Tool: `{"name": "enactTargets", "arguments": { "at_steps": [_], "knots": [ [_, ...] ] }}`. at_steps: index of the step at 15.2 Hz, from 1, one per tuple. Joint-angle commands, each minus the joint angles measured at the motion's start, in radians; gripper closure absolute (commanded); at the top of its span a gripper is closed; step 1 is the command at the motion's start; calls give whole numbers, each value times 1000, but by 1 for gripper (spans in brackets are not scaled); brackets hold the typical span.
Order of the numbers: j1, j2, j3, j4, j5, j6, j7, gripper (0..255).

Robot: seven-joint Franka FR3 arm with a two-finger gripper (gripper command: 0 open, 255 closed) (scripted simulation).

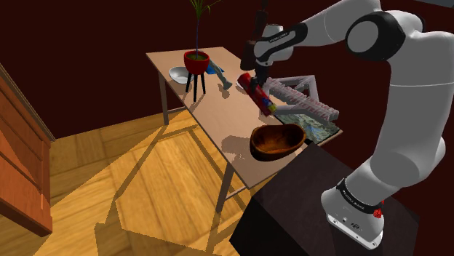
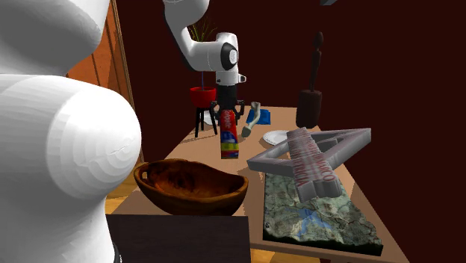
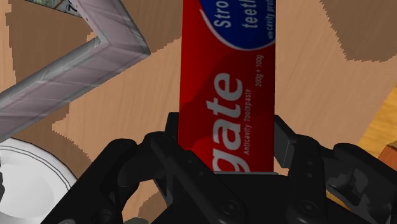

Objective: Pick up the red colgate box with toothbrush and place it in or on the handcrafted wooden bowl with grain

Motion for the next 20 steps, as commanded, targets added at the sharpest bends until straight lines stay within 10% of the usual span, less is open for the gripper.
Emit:
{"name": "enactTargets", "arguments": {
  "at_steps": [1,10,20],
  "knots": [
    [1,-16,-1,10,-2,-25,1,255],
    [3,-69,-5,43,-9,-110,5,255],
    [43,-449,-9,-496,-54,51,53,255]
  ]
}}
